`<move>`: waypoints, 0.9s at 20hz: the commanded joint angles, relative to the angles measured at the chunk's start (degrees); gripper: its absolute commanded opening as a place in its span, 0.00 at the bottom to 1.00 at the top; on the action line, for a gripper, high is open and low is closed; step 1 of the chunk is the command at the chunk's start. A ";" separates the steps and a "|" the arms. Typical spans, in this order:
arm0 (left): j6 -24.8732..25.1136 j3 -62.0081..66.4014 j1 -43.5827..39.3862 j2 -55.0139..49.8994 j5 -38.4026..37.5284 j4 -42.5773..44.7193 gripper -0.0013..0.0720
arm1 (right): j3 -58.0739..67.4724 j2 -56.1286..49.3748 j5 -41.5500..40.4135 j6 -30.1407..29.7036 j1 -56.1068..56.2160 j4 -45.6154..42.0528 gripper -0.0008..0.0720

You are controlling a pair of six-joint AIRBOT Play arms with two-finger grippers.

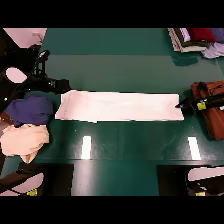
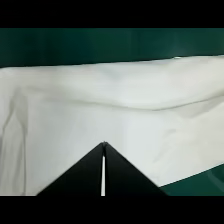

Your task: Fold the shirts.

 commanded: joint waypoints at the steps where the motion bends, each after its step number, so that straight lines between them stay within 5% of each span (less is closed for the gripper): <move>1: 0.04 0.00 -1.79 -0.17 0.28 -1.18 0.05 | -1.20 -1.38 -2.19 -3.30 2.14 1.40 0.49; 4: -0.09 0.61 -5.33 -1.95 1.79 -2.10 0.05 | -1.18 -1.36 -2.14 -4.74 3.04 1.38 0.08; 5: -0.11 1.18 -6.36 -3.58 2.23 -3.39 0.05 | -1.18 -1.14 -1.07 -4.94 3.04 1.38 0.04; 12: 0.76 15.47 -19.34 -22.58 2.38 -8.28 0.05 | 0.48 13.16 3.69 0.81 3.41 8.94 0.03; 18: 0.48 25.20 -31.10 -34.93 2.25 -9.35 0.05 | 14.64 19.65 6.58 9.70 12.46 8.52 0.04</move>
